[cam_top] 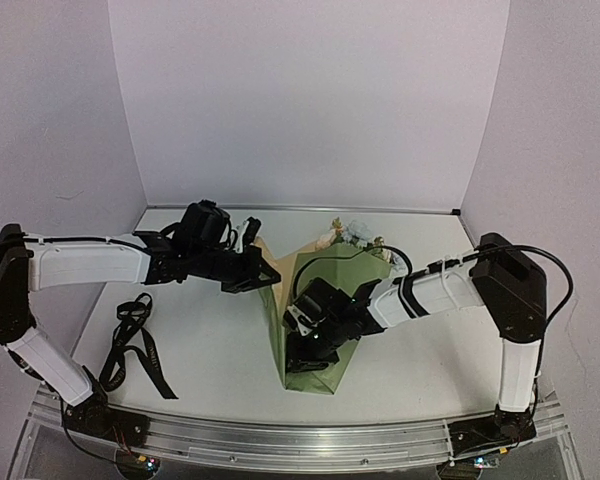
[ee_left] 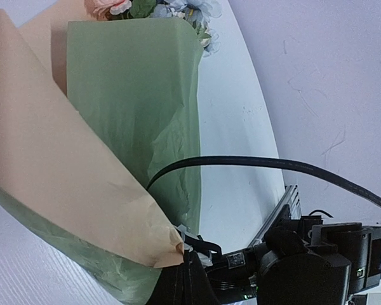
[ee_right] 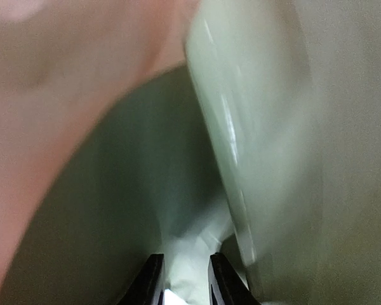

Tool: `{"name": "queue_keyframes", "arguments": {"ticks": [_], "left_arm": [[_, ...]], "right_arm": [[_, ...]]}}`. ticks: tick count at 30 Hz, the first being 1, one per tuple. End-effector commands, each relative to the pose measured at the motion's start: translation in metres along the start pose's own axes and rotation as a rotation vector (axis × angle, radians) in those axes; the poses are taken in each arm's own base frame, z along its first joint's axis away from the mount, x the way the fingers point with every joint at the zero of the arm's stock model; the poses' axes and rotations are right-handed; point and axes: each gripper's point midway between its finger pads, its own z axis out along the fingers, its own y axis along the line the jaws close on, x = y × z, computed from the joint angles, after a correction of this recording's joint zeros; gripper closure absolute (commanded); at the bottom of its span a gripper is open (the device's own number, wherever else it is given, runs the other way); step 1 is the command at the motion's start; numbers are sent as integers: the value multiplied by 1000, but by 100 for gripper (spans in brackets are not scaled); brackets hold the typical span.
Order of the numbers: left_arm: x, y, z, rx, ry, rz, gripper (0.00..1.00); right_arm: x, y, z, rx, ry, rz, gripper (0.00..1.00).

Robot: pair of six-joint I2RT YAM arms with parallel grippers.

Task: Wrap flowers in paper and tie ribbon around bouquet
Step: Fold the 2/3-folded wrapping paper at the center of the board.

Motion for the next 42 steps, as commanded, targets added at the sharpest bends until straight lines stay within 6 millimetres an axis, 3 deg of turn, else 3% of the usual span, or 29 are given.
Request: {"name": "queue_keyframes", "arguments": {"ticks": [1, 10, 18, 23, 27, 34, 42], "left_arm": [[-18, -47, -16, 133, -36, 115, 100], [1, -57, -19, 203, 55, 188, 100], [1, -65, -8, 222, 99, 230, 100], [5, -66, 19, 224, 141, 231, 100], [17, -61, 51, 213, 195, 230, 100], [40, -50, 97, 176, 282, 242, 100], [44, -45, 119, 153, 305, 263, 100]], "right_arm": [[4, 10, -21, -6, 3, -8, 75], [25, 5, -40, -43, 44, -105, 74], [47, -7, -76, -56, 59, -140, 73], [60, -33, -101, 3, 12, -108, 70], [63, -55, -121, 56, -51, -58, 62], [40, -86, -150, 126, -199, 74, 50], [-25, -89, -191, 112, -373, 220, 40]]}}
